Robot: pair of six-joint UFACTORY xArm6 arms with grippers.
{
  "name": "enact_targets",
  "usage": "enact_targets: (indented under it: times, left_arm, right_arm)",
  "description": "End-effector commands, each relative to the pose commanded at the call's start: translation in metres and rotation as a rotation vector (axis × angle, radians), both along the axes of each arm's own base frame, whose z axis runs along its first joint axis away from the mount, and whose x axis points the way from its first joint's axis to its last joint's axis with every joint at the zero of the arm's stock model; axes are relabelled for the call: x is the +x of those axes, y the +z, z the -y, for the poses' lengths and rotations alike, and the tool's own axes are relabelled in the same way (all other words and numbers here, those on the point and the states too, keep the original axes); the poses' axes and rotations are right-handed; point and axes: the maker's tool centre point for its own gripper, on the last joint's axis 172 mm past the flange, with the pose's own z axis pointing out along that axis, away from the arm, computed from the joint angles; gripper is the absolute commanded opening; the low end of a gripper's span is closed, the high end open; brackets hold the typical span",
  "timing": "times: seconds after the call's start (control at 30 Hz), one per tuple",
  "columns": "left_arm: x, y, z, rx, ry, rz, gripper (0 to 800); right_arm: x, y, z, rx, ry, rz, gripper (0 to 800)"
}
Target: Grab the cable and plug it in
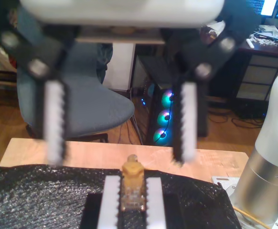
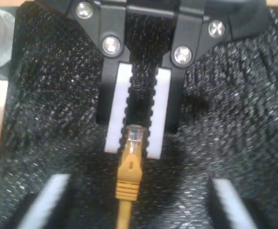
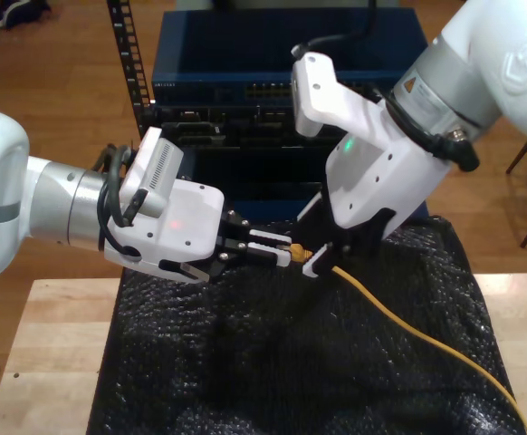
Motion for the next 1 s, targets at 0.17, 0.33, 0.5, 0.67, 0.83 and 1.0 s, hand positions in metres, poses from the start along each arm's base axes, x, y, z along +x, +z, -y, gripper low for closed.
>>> enact_targets:
  times: [0.17,0.33,0.5,0.67,0.83,1.0]
  left_arm:
    - [0.002,0.002,0.000,0.000,0.010,-0.034,3]
    - [0.006,0.002,0.002,-0.021,0.026,-0.099,5]
    - [0.004,0.000,0.002,-0.050,0.010,-0.156,13]
    - [0.005,-0.001,0.000,-0.051,0.013,-0.161,18]
    - [0.006,-0.001,-0.002,-0.052,0.017,-0.162,20]
    - [0.012,-0.005,-0.008,-0.061,0.039,-0.176,22]
  right_arm:
    - [0.017,0.011,0.018,0.008,-0.043,0.027,799]
    - [0.019,0.016,0.017,0.010,-0.038,0.042,799]
    - [0.019,0.016,0.018,0.010,-0.003,0.067,793]
    - [0.017,0.026,0.017,0.020,0.085,0.146,759]
    - [0.011,0.035,0.017,0.026,0.190,0.231,758]
    - [-0.004,0.028,0.016,0.051,0.274,0.268,757]
